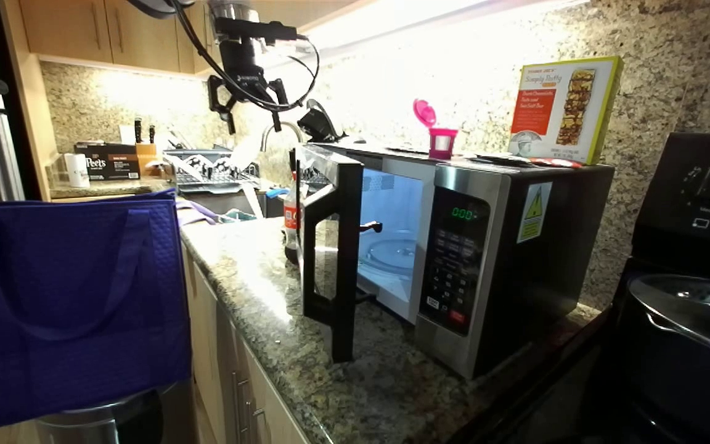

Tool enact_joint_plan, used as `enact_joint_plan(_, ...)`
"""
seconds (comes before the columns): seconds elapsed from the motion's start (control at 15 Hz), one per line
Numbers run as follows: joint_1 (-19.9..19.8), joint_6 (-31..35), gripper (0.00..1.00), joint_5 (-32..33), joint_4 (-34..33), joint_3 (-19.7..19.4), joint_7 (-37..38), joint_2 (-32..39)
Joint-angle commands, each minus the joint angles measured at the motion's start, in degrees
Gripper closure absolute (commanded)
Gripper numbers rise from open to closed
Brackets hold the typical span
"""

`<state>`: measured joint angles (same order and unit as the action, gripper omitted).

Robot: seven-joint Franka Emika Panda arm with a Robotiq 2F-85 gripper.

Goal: Put the coke bottle inside the blue bag

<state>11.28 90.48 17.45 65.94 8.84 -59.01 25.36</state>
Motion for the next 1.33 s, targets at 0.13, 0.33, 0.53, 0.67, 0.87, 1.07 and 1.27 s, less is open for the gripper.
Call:
enact_joint_plan(0.13,4.62,-6.52,0.0,6.26,-19.38,-0.28,-14.98,14.41)
enact_joint_plan(0.33,7.41,-9.59,0.0,10.32,-27.66,-2.4,-16.26,20.59)
enact_joint_plan(0.53,8.82,-11.56,0.0,11.54,-34.05,-4.88,-12.53,25.13)
enact_joint_plan(0.67,8.81,-12.75,0.0,10.07,-36.67,-5.92,-9.7,27.13)
enact_joint_plan(0.87,8.66,-10.63,0.0,7.32,-37.49,-7.56,-10.44,28.51)
enact_joint_plan(1.07,8.55,-9.23,0.0,6.26,-39.86,-7.74,-12.49,30.23)
enact_joint_plan(1.27,8.27,-6.84,0.0,4.55,-42.41,-7.76,-12.48,31.82)
